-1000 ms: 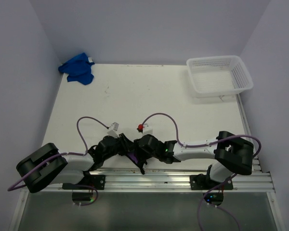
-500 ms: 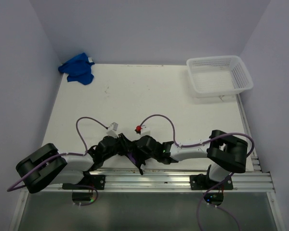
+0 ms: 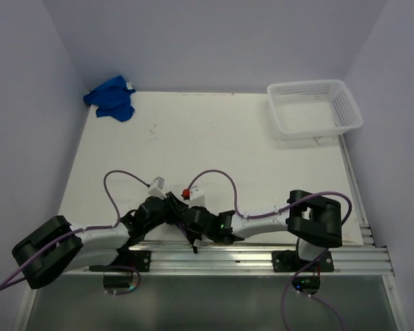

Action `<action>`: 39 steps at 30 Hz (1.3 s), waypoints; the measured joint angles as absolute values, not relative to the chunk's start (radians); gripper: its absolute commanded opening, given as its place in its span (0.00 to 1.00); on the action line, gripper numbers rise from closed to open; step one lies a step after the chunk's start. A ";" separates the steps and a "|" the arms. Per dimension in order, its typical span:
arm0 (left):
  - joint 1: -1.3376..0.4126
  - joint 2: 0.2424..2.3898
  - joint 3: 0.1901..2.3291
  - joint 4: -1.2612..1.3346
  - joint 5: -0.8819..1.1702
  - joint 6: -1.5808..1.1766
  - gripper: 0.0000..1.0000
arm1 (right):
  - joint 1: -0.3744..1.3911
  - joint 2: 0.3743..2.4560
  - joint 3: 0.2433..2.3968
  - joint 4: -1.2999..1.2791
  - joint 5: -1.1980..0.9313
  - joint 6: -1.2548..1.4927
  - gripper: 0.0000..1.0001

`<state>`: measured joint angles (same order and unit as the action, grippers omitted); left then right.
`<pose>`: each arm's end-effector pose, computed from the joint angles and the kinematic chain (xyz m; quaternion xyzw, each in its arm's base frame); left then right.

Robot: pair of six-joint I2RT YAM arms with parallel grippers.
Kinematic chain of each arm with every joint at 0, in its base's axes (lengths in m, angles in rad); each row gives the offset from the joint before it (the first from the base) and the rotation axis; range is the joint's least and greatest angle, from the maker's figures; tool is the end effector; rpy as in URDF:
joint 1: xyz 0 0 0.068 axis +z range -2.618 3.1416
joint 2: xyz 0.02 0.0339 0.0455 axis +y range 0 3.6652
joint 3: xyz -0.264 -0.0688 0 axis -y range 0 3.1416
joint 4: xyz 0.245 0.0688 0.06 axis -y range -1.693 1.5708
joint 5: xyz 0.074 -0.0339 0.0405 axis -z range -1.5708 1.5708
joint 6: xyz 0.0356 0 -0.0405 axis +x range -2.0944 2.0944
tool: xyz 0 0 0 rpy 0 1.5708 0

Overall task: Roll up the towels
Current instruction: Place the rolled towel into the container

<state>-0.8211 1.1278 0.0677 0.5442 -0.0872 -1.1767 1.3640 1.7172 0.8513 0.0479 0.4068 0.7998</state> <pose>0.1209 -0.1253 0.1136 -0.1743 0.8458 -0.4025 0.3038 0.0828 0.3259 0.1491 -0.1822 0.8955 0.2296 0.3349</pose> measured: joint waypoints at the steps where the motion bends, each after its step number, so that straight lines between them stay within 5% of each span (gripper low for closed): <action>1: -0.822 1.113 0.068 0.529 -0.090 -1.180 0.35 | 1.369 1.720 0.854 0.043 0.416 0.804 0.33; 9: -0.828 0.949 0.097 0.301 -0.136 -1.193 0.35 | 1.407 1.729 0.876 0.010 0.467 0.820 0.17; 17: -0.818 0.847 0.342 -0.083 -0.318 -1.124 0.36 | 1.416 1.716 0.850 0.014 0.487 0.858 0.03; 28: -0.762 0.770 0.649 -0.322 -0.507 -0.947 0.38 | 1.389 1.626 0.759 0.001 0.493 0.871 0.00; 39: -0.748 0.812 0.762 -0.352 -0.612 -0.762 0.41 | 1.111 1.517 0.730 -0.141 0.435 0.703 0.00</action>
